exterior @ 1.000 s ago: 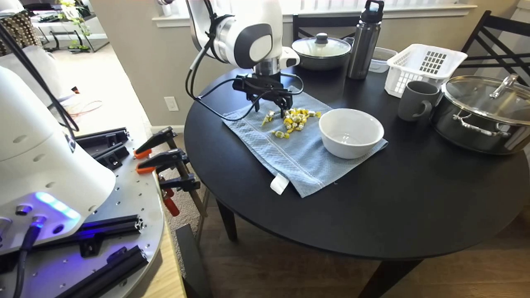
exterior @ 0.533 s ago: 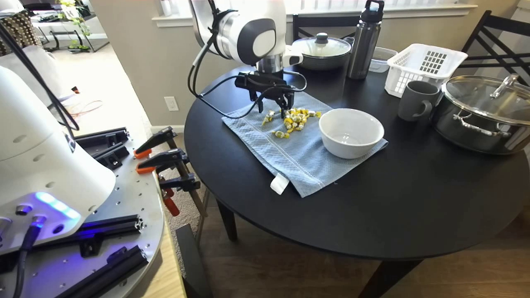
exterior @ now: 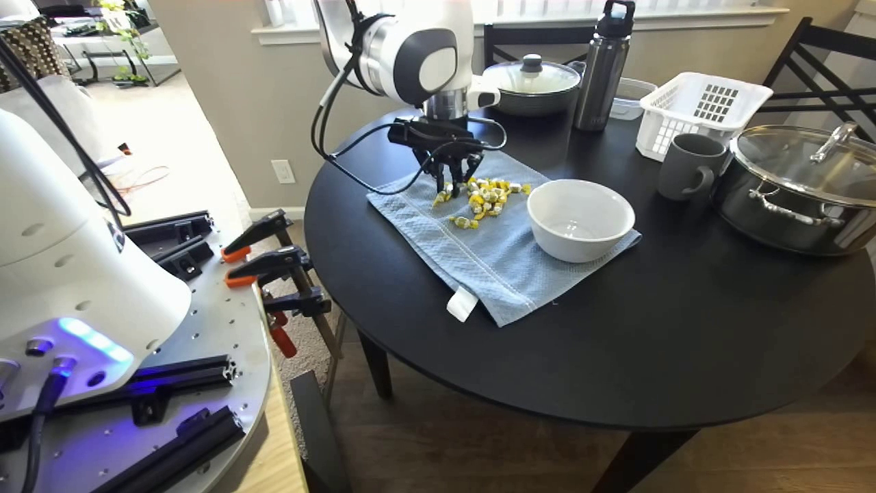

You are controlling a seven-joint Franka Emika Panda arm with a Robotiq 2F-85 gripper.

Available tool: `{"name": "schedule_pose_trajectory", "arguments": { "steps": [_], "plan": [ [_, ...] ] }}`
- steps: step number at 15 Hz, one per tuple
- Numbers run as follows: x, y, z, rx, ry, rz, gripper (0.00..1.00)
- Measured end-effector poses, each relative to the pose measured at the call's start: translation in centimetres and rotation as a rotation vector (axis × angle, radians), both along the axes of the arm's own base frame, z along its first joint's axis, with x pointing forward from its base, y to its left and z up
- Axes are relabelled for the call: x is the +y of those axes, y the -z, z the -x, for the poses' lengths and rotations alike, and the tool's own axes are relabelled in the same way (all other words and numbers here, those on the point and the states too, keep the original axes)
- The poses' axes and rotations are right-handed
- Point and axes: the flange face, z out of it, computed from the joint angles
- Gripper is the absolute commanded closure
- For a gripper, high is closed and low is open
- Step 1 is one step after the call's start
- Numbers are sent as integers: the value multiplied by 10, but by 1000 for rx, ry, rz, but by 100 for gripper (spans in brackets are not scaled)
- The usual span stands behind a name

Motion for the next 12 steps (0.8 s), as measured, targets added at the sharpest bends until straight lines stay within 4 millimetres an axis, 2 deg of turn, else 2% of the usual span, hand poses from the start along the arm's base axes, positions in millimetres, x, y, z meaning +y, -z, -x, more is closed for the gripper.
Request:
{"name": "schedule_pose_trajectory", "arguments": {
  "steps": [2, 3, 6, 9, 12],
  "plan": [
    [1, 0, 0, 0, -2, 0, 100],
    [1, 0, 0, 0, -2, -1, 96],
    [1, -6, -3, -13, -2, 0, 96],
    [-3, -26, -11, -50, 4, 5, 96],
    [-16, -55, -22, -103, 23, 20, 96]
  ]
}}
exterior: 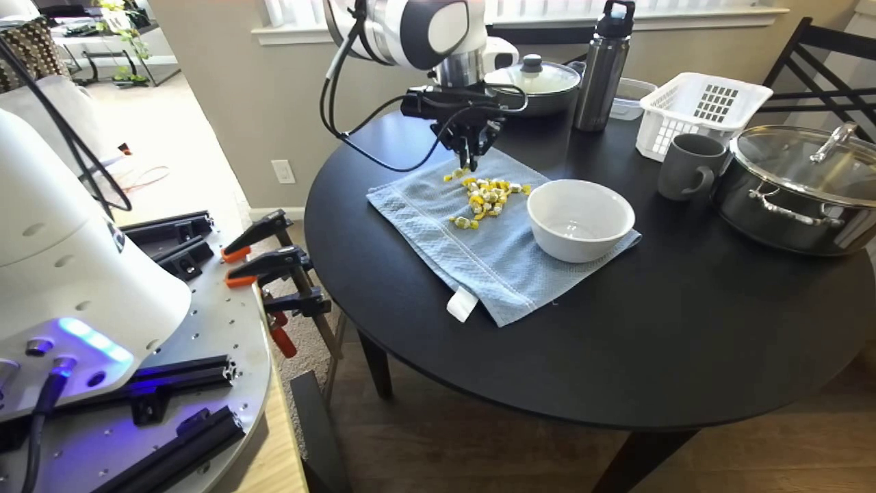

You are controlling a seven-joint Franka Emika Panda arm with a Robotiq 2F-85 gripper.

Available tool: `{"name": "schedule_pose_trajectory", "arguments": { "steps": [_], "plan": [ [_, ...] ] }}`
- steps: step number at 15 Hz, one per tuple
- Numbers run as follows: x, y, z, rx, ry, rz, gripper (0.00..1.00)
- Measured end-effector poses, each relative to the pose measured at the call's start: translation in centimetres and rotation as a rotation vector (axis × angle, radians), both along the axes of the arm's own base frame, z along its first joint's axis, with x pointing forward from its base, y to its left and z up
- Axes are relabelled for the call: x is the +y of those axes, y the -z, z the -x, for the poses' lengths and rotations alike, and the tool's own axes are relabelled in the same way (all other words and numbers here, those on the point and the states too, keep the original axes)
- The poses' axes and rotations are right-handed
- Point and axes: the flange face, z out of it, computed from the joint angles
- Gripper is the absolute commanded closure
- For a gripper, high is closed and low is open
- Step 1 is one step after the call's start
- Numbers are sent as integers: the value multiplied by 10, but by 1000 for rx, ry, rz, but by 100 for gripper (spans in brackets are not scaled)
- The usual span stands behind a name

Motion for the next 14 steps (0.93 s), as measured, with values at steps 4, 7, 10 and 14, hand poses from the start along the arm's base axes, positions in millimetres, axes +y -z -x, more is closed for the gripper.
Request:
{"name": "schedule_pose_trajectory", "arguments": {
  "steps": [4, 7, 10, 14],
  "plan": [
    [-39, -31, -11, -56, 64, 35, 96],
    [-79, -44, -18, -86, 127, 68, 96],
    [-119, -50, -23, -103, 185, 98, 96],
    [-156, -55, -36, -125, 250, 106, 96]
  ]
}}
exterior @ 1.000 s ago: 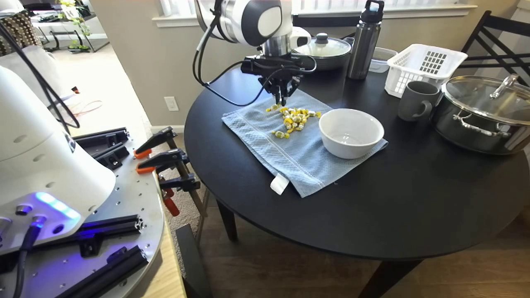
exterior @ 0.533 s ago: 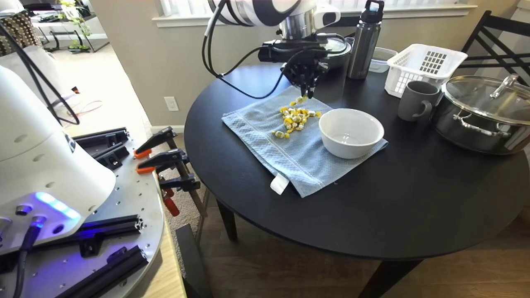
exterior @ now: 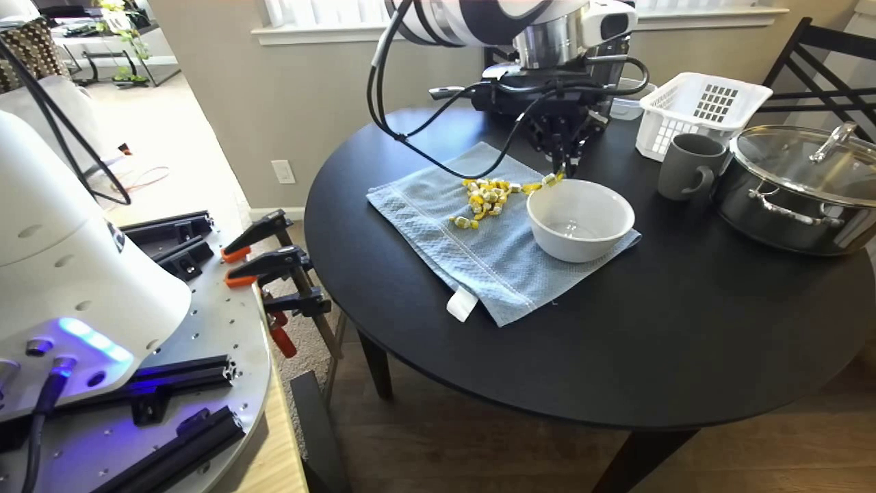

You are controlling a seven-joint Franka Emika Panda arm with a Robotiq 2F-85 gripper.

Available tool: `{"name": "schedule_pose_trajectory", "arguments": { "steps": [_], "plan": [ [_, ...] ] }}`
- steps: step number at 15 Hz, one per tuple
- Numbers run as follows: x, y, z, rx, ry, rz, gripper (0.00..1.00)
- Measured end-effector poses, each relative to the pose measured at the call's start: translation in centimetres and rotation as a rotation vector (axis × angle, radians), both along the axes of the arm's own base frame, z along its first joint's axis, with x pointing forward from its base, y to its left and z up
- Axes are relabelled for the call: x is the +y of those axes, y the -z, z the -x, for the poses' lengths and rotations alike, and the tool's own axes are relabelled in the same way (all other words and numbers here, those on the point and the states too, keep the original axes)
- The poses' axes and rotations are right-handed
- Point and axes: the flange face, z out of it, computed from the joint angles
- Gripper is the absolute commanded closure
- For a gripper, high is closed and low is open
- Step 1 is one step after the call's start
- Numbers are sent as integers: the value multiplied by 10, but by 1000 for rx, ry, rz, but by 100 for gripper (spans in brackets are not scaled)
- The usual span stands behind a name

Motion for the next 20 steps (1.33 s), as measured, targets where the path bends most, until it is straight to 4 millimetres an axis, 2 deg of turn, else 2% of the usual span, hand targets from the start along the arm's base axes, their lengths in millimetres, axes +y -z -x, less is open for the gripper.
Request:
{"name": "schedule_pose_trajectory", "arguments": {
  "steps": [2, 3, 4, 7, 10, 13, 17, 20],
  "plan": [
    [-16, -1, -12, -20, 23, 5, 96],
    [-22, -2, -18, -37, 31, 8, 60],
    [-28, -2, -24, -55, 36, 12, 58],
    [-35, 9, -35, -60, 42, 14, 40],
    [-23, 28, -33, -18, 28, -5, 21],
    [0, 35, -30, 27, -28, -51, 3],
    [37, 26, -22, 30, -164, -169, 0],
    [63, 23, -10, 114, -280, -256, 0]
  ]
}}
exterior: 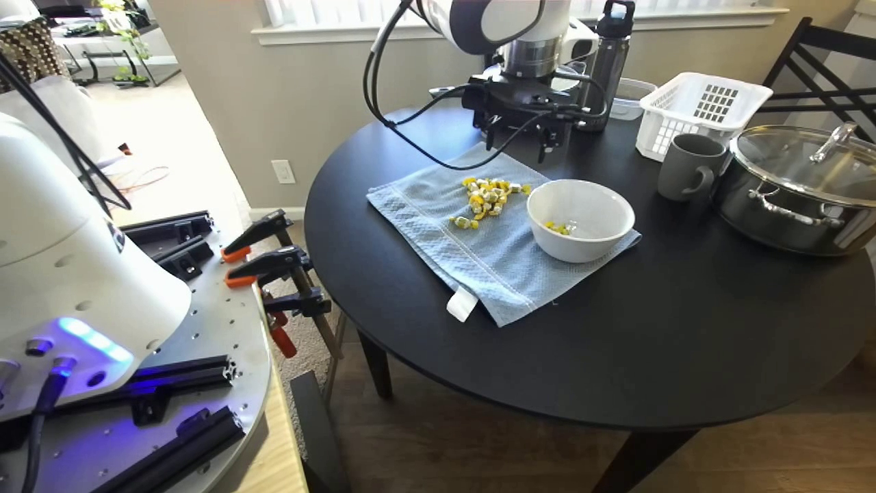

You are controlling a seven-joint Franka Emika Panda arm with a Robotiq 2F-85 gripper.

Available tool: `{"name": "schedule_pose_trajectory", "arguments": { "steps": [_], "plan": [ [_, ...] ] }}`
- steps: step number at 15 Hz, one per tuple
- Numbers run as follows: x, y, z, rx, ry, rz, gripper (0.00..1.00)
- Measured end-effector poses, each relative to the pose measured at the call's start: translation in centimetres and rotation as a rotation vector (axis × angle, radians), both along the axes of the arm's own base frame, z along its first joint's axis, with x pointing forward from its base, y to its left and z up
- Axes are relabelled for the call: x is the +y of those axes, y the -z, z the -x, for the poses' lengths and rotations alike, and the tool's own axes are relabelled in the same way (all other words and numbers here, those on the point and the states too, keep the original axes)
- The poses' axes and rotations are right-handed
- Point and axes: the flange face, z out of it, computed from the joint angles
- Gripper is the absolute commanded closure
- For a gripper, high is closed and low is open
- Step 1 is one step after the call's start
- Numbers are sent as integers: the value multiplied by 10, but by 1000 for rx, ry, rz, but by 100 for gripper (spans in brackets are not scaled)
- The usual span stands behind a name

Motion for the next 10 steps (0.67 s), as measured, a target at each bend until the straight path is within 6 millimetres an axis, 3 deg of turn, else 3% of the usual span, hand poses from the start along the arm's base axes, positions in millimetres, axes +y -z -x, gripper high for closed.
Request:
{"name": "schedule_pose_trajectory", "arguments": {
  "steps": [4, 10],
  "plan": [
    [25, 19, 19, 152, -112, -7, 0],
    [67, 56, 35, 181, -192, 151, 0]
  ]
}}
